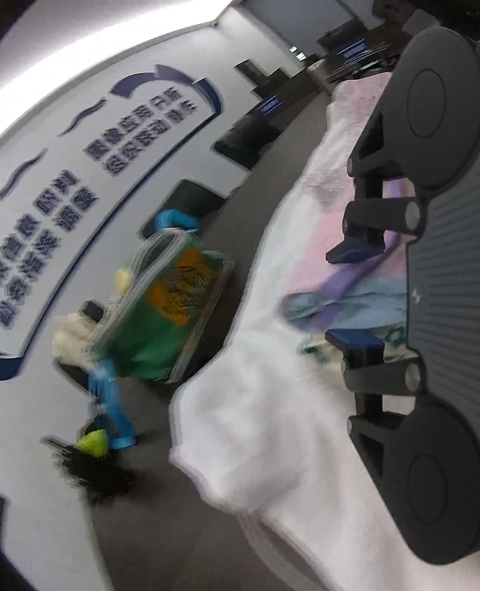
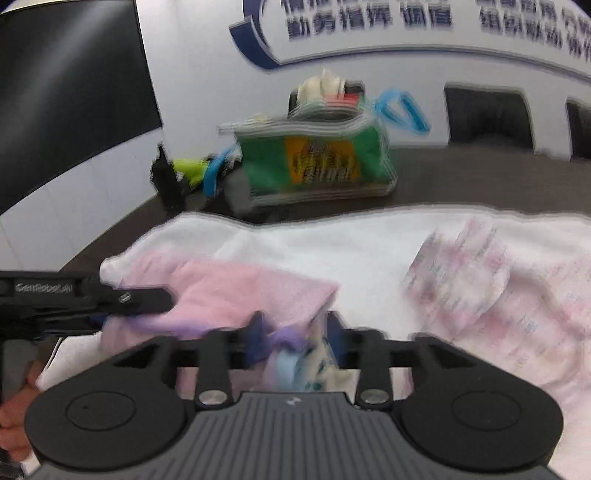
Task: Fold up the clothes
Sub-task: 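Lift the folded garment with both grippers and carry it onto the floral roll, then open both grippers and release the garment on the floral roll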
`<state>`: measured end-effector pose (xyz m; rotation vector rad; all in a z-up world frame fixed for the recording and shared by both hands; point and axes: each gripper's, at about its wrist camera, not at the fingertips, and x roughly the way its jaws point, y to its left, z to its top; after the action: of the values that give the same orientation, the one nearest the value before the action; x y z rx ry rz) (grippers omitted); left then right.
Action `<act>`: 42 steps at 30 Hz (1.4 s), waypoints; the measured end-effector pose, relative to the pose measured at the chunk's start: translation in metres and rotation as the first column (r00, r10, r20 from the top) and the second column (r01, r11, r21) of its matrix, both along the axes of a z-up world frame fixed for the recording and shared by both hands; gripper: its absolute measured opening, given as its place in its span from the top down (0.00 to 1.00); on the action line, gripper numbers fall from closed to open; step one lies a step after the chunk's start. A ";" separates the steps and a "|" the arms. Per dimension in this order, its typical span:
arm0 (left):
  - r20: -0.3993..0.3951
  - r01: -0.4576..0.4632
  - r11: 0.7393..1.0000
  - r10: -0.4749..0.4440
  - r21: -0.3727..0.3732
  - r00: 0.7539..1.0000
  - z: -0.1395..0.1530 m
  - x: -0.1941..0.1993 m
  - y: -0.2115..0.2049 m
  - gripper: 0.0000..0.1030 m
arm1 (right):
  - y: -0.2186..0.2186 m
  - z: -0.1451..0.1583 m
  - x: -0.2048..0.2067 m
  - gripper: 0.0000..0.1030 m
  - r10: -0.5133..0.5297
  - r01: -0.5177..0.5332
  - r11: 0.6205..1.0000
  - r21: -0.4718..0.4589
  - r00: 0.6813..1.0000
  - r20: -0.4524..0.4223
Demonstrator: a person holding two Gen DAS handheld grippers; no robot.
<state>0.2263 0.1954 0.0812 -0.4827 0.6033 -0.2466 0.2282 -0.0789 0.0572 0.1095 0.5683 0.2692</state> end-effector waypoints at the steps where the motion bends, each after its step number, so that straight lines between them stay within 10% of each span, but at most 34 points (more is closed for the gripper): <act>1: 0.057 -0.027 0.999 0.025 0.034 0.998 0.013 -0.007 -0.002 0.65 | 0.002 0.000 0.001 0.55 0.006 -0.006 1.000 -0.001 1.000 0.013; 4: 0.176 -0.090 0.993 0.075 0.073 0.981 0.035 -0.017 -0.022 0.70 | 0.008 0.001 0.003 0.71 0.026 -0.026 1.000 -0.003 0.998 0.051; 9: 0.134 -0.080 0.991 0.066 0.105 0.989 -0.003 -0.008 -0.057 0.92 | 0.018 0.003 0.007 0.87 0.058 -0.058 0.998 -0.008 0.992 0.115; 14: 0.158 -0.076 0.973 0.042 0.217 0.987 -0.057 -0.027 -0.072 0.93 | 0.038 -0.043 -0.003 0.90 0.070 -0.056 0.989 -0.140 0.993 0.098; 26: 0.216 -0.178 0.970 0.141 0.163 0.966 -0.015 -0.024 -0.053 0.85 | 0.029 -0.036 -0.004 0.89 0.068 -0.060 0.996 -0.064 0.991 0.117; 31: 0.156 -0.219 0.952 0.188 0.214 0.970 -0.038 -0.009 -0.068 0.91 | 0.020 -0.024 -0.010 0.89 0.046 -0.044 0.999 -0.012 0.989 0.139; 37: 0.148 -0.267 0.962 0.256 0.060 0.955 -0.042 -0.039 -0.039 0.78 | -0.001 0.014 -0.037 0.84 -0.021 0.010 0.999 0.044 0.971 0.236; 42: 0.182 -0.231 0.971 0.216 0.065 0.959 0.006 -0.102 -0.042 0.55 | -0.019 0.040 -0.095 0.55 -0.043 0.041 0.999 0.013 0.959 0.281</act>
<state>0.1245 0.1538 0.0873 -0.4371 0.3828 -0.0459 0.1336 -0.0983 0.0968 0.0882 0.2811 0.2400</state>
